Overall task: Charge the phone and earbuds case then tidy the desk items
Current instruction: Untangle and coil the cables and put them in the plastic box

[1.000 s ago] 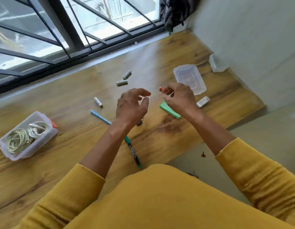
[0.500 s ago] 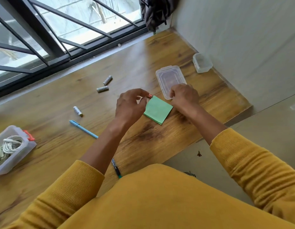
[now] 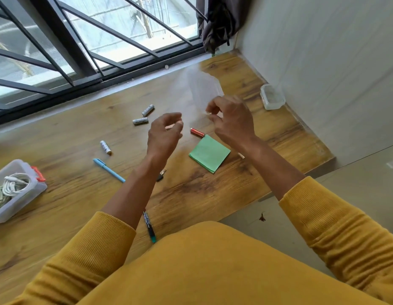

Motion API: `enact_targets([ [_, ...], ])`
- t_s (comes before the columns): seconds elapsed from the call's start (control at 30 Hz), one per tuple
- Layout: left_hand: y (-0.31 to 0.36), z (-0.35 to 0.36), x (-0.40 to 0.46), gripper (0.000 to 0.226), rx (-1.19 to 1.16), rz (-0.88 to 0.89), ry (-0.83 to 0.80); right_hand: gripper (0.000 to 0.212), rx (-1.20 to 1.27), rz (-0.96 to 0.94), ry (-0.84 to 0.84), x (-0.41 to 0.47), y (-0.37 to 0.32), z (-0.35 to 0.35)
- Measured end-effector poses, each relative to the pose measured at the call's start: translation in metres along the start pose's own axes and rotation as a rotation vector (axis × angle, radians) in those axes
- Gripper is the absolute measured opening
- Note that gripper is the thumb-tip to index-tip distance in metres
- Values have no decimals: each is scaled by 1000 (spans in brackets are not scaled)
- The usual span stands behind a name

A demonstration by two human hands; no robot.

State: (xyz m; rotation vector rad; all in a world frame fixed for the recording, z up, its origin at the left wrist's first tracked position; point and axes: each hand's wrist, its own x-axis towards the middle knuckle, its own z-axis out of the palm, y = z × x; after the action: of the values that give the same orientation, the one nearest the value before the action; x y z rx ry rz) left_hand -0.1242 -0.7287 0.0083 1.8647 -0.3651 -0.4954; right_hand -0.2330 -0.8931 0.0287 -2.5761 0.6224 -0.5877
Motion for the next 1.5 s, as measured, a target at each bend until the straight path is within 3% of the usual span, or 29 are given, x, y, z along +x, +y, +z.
enact_targets([
  [0.17, -10, -48, 10, 47, -190, -70, 214, 12, 339, -89, -36, 10, -43, -7],
  [0.3, -18, -95, -8, 35, -228, 33, 337, 10, 526, -106, -60, 18, -80, 0],
  [0.53, -42, -177, -50, 26, -310, -12, 611, 11, 1046, 134, -218, 21, -152, 43],
  [0.63, -50, -213, -70, 22, -334, -48, 673, 11, 1129, 231, -316, 16, -185, 66],
  [0.87, -88, -283, -110, 30, -296, -74, 848, 2, 916, 205, -305, -2, -256, 124],
  [1.0, -112, -318, -123, 33, -307, -141, 917, 8, 813, 142, -372, -10, -289, 156],
  [1.23, -144, -375, -129, 50, -253, -253, 868, 14, 690, 105, -418, -16, -343, 207],
  [1.5, -169, -416, -121, 32, -194, -320, 827, 20, 599, 128, -468, -13, -377, 248],
])
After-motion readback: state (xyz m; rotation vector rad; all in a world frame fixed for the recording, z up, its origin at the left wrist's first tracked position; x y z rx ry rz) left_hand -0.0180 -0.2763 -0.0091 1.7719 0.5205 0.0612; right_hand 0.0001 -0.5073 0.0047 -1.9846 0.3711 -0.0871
